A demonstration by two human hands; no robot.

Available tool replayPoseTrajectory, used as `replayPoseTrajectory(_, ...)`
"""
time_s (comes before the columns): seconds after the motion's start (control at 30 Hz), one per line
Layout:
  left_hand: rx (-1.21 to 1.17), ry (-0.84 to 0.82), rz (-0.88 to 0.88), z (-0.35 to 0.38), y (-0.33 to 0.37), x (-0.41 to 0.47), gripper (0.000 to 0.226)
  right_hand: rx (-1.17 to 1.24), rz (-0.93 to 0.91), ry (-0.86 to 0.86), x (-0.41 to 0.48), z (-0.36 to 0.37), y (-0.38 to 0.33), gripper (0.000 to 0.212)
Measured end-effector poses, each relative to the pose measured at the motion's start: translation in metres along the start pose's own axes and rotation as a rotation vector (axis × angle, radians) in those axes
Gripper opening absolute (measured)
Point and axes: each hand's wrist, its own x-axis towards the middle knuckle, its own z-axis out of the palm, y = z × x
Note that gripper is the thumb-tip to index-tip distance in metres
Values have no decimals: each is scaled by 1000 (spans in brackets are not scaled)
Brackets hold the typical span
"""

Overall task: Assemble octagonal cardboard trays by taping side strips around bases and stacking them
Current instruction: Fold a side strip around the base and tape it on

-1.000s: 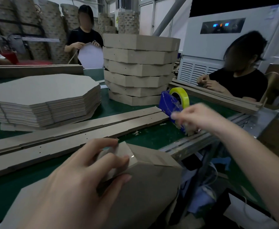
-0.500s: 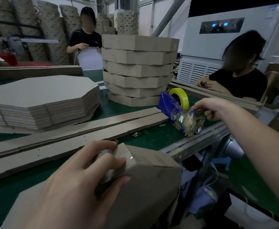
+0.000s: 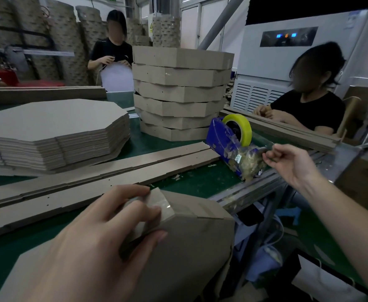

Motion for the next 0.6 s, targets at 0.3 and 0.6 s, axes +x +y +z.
replayPoseTrajectory(0.3,6,-7,-2,-1,1,-1,19,83,-36,19,-8,7,13,51)
replayPoseTrajectory(0.6,3,-17,-16,-4,1,0,22,-1217,10,348,-16,-11,1,14)
